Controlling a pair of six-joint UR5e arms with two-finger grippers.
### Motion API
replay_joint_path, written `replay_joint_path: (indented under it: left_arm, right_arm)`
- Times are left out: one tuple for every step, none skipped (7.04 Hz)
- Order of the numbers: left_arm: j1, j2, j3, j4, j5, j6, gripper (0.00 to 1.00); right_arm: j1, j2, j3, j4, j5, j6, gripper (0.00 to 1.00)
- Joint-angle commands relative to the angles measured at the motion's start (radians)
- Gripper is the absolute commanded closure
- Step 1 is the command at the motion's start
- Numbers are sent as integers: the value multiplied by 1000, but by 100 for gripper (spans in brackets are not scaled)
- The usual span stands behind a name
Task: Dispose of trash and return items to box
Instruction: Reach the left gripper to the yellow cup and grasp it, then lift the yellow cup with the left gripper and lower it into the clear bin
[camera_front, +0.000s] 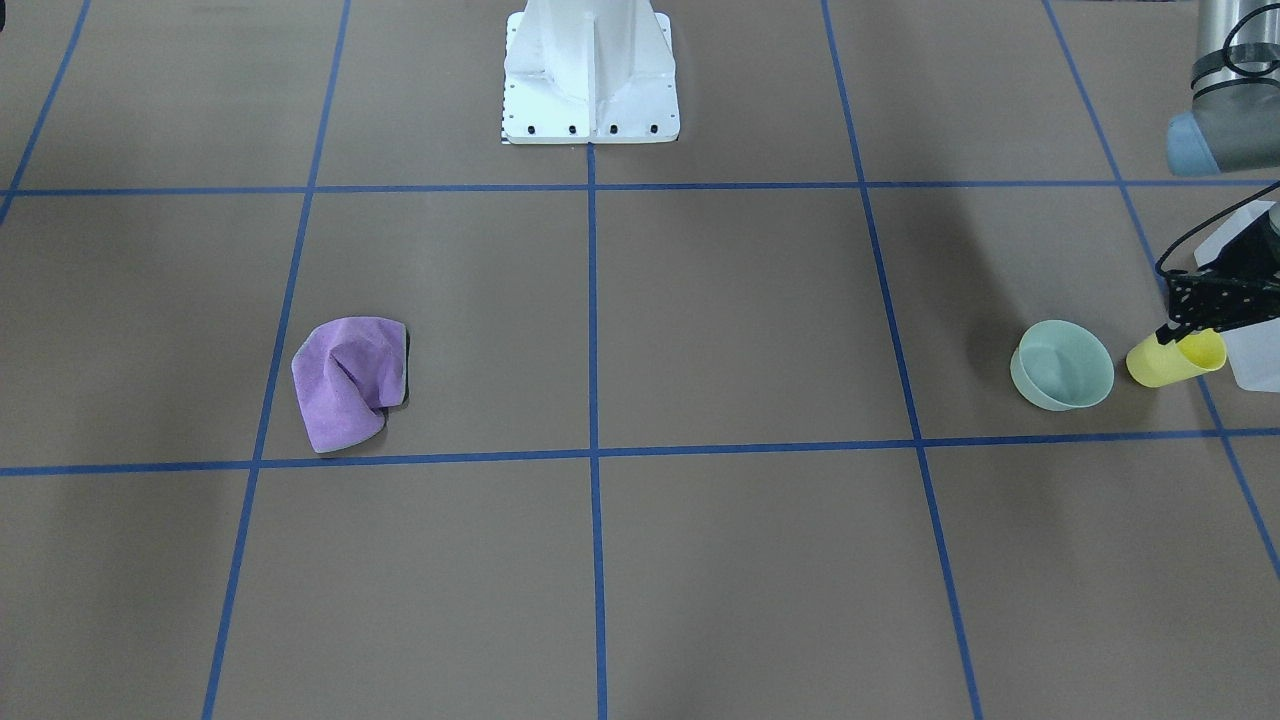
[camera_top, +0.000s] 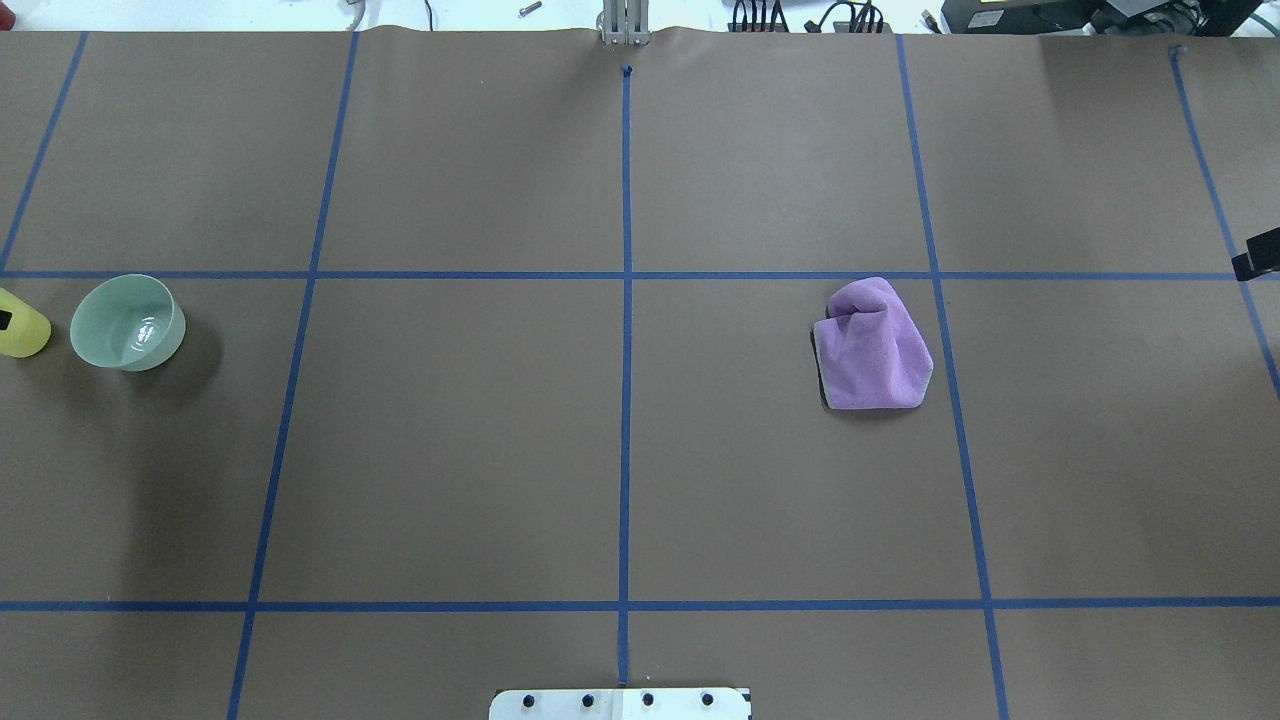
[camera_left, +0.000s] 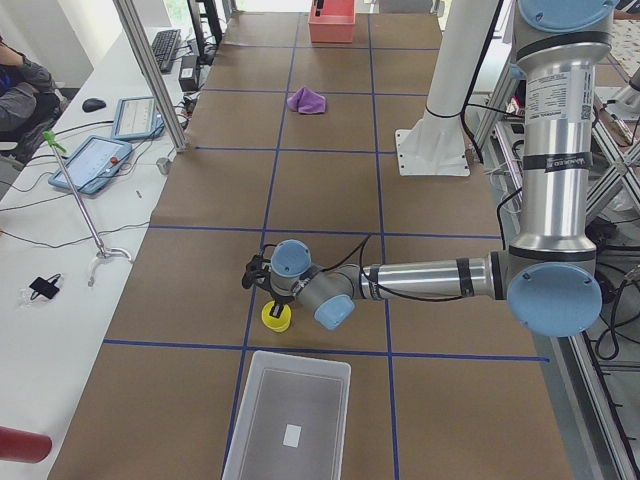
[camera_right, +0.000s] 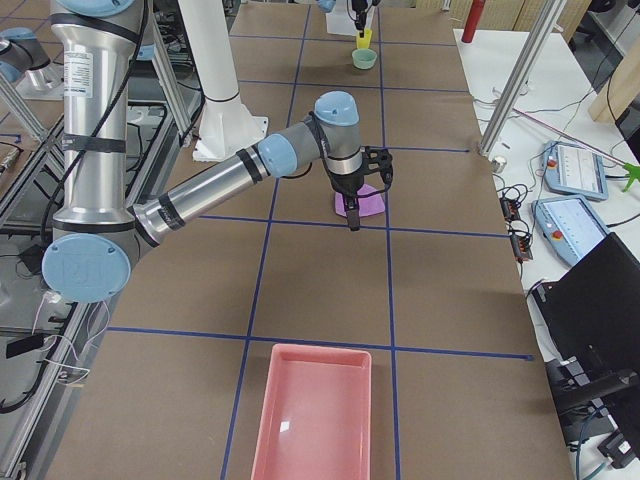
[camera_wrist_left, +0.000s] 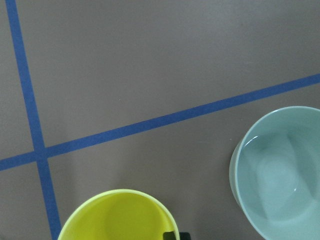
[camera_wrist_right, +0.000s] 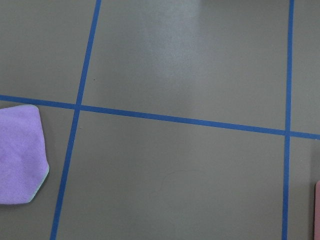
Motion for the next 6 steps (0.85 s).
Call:
replay_joint_path:
  left_arm:
    - [-60,69,-182,114,-38,1,100]
    - [-98,110,-298,232,-36,23,100]
    - [-152,142,-372,345,-30,117,100]
    - [-262,137,-394,522,-28,346,100]
    - [-380,102,-385,703,2,612,100]
    - [-449,54,-361,834,53,803,100]
  right_arm:
    - [0,3,0,0,-2,0,0]
    - [0,3,0,0,-2,0,0]
    - [0,3,0,0,0,0,0]
    - [0,4,0,0,0,0,0]
    - [0,4,-2,0,0,0,0]
    - [-1,4,-2,0,0,0,0]
